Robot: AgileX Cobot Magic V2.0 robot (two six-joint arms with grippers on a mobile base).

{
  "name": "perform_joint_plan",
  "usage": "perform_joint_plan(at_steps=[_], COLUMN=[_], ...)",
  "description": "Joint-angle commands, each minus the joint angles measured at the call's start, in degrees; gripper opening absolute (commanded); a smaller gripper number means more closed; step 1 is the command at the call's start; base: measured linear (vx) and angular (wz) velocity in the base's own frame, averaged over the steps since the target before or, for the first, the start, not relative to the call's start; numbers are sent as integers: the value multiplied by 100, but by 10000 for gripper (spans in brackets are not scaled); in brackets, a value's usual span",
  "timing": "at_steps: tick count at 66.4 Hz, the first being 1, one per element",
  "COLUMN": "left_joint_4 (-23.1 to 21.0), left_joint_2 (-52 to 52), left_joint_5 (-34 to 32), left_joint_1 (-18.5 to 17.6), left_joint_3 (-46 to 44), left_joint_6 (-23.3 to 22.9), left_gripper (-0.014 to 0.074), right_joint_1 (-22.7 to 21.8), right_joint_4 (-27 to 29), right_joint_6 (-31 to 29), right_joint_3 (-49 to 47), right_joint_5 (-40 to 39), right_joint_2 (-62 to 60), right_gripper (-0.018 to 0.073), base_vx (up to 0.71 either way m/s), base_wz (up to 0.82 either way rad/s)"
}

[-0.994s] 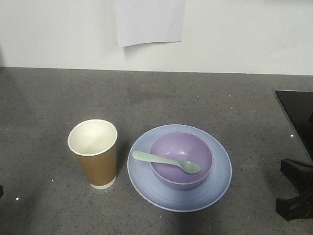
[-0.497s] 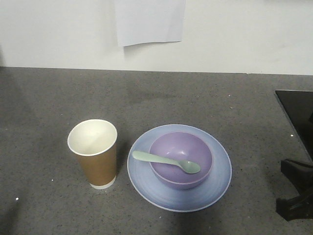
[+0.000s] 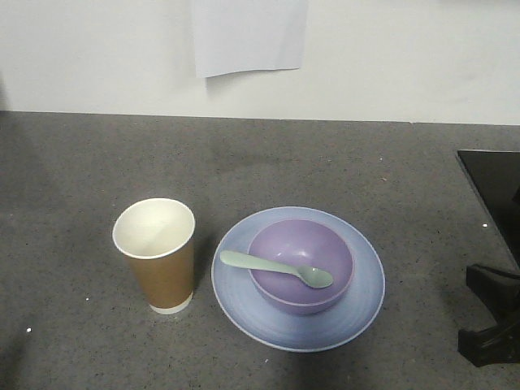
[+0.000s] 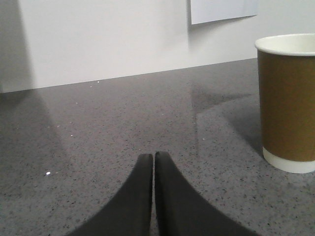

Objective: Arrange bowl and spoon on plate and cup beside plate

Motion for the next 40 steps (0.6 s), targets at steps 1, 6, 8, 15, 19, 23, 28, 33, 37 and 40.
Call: perform_joint_plan(at_steps=[1, 6, 8, 15, 19, 23, 28, 33, 37, 40], left_joint_4=[471, 402, 402, 409, 409, 409, 409, 409, 409, 409], left_joint_2=[44, 44, 44, 44, 44, 44, 44, 44, 44, 44], left_joint_5=[-412, -406, -406, -364, -364, -364, -364, -364, -364, -364], left_joint_1=[14, 14, 14, 14, 14, 14, 14, 14, 14, 14], left_joint_3=[-38, -38, -38, -44, -44, -44, -44, -44, -44, -44], left_joint_6=[-732, -849, -874, -874, -874, -874, -874, -874, -874, -874], left_gripper=[-8, -8, -8, -8, -8, -8, -8, -8, -8, -8], right_joint_1=[-11, -11, -11, -11, -11, -11, -11, -11, -11, -11], right_joint_4=[0, 0, 0, 0, 0, 0, 0, 0, 0, 0], right_joint_6=[-5, -5, -5, -5, -5, -5, -5, -5, -5, -5], right_joint_3=[-159, -159, -159, -159, -159, -159, -159, -159, -159, -159], right_joint_5=[-369, -369, -369, -369, -369, -369, -369, -369, -369, -369], right_joint_2=[4, 4, 4, 4, 4, 4, 4, 4, 4, 4], right_gripper=[-6, -6, -6, -6, -6, -6, -6, -6, -6, -6], base_vx=[0, 0, 0, 0, 0, 0, 0, 0, 0, 0], base_wz=[0, 0, 0, 0, 0, 0, 0, 0, 0, 0])
